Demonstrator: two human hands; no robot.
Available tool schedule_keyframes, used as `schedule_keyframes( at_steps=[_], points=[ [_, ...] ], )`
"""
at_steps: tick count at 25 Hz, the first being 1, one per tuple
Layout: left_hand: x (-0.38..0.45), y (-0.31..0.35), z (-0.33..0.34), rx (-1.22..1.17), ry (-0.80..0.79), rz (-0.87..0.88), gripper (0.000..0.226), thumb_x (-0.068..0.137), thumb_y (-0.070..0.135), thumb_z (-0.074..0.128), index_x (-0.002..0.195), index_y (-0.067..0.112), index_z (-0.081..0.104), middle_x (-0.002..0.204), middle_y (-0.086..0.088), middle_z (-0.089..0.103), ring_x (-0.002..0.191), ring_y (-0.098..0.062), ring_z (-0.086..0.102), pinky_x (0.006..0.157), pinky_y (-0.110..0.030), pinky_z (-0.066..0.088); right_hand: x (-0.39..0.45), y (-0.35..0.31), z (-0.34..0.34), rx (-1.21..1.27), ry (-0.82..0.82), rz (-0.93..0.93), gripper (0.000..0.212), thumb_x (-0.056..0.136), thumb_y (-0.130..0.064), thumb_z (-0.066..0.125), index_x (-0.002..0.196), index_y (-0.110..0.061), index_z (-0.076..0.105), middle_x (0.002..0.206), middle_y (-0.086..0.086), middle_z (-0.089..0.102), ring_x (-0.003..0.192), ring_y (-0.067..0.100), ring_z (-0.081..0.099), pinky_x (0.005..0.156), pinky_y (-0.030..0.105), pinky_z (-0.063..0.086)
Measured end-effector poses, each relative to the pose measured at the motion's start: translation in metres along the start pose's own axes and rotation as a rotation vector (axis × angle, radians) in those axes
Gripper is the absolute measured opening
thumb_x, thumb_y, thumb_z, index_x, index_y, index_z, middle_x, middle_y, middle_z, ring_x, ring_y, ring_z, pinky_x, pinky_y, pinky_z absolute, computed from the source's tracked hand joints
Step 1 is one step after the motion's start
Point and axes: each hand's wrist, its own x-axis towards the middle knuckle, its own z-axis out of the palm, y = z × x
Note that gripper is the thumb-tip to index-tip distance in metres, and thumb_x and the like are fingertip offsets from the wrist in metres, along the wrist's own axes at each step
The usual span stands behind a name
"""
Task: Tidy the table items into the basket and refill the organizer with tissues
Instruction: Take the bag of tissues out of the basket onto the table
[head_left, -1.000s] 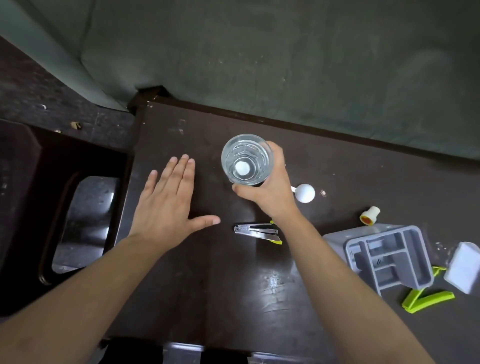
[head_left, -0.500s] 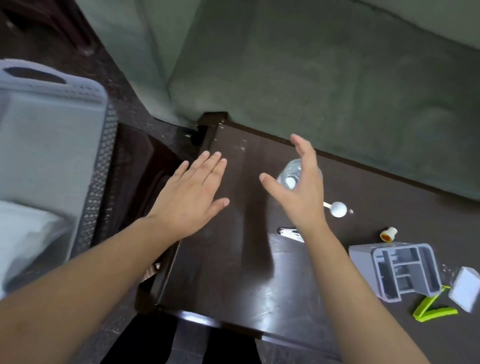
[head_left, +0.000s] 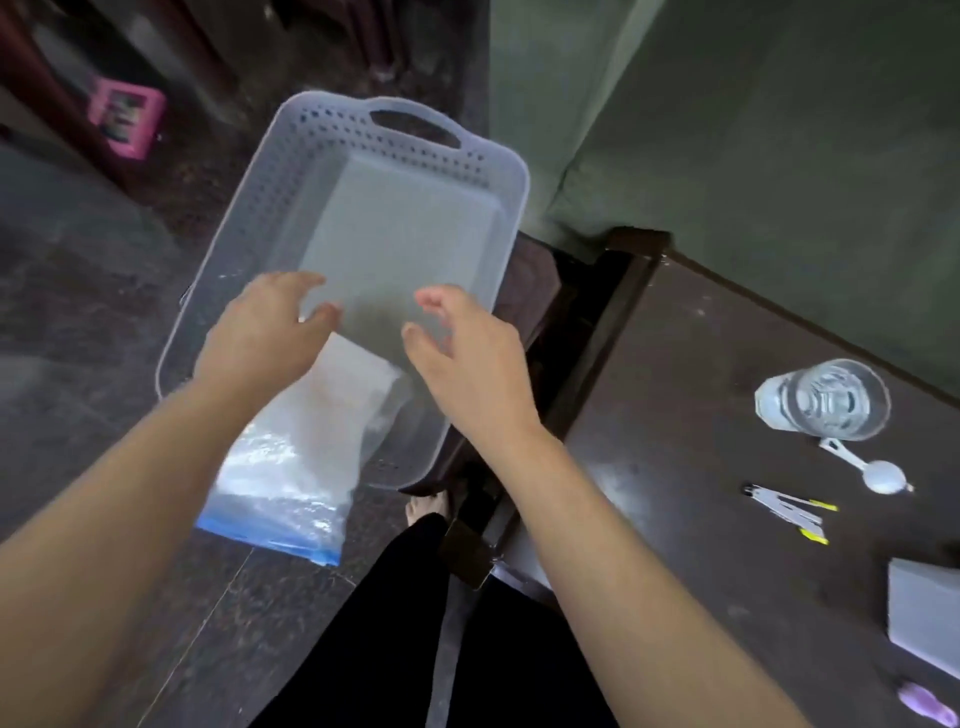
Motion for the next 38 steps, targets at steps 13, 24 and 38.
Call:
schedule_keyframes(
  at_steps=[13,24,38],
  points=[
    [-0.010,-0.039,-0.010,-0.417,-0.062,-0.303,0.033,0.079,0.040,0.069,0.094,0.010,0.065,0.094,-0.017,0.069,0.086,-0.034,0.066,0.082,-0.049,0.054,0.010,-0.022,0.043,-0.105,-0.186,0.360,0.040,0.091,-0.010,0.050,0.131,-0.008,0.041,0.132,0.014,0.047,0.117,0.032,0.051,0.092,0.033,0.041],
    [-0.081,0.129,0.044,-0.700,-0.197,0.127,0.024,0.092,0.028,0.055,0.109,0.031,0.039,0.081,0.004,0.058,0.061,-0.008,0.059,0.048,-0.024,0.045,-0.076,0.078,-0.093,0.358,0.502,0.515,0.044,0.080,-0.008,0.065,0.116,-0.032,0.059,0.111,-0.018,0.059,0.095,-0.004,0.055,0.091,0.023,0.046],
    [-0.104,0.171,0.252,-0.341,-0.432,0.077,0.039,0.091,0.025,0.055,0.123,0.019,0.035,0.105,-0.007,0.057,0.097,-0.035,0.059,0.087,-0.040,0.044,-0.158,0.290,-0.098,0.454,0.456,0.620,0.045,0.084,0.001,0.059,0.125,-0.019,0.055,0.126,-0.003,0.057,0.095,0.011,0.063,0.081,0.015,0.050]
  ],
)
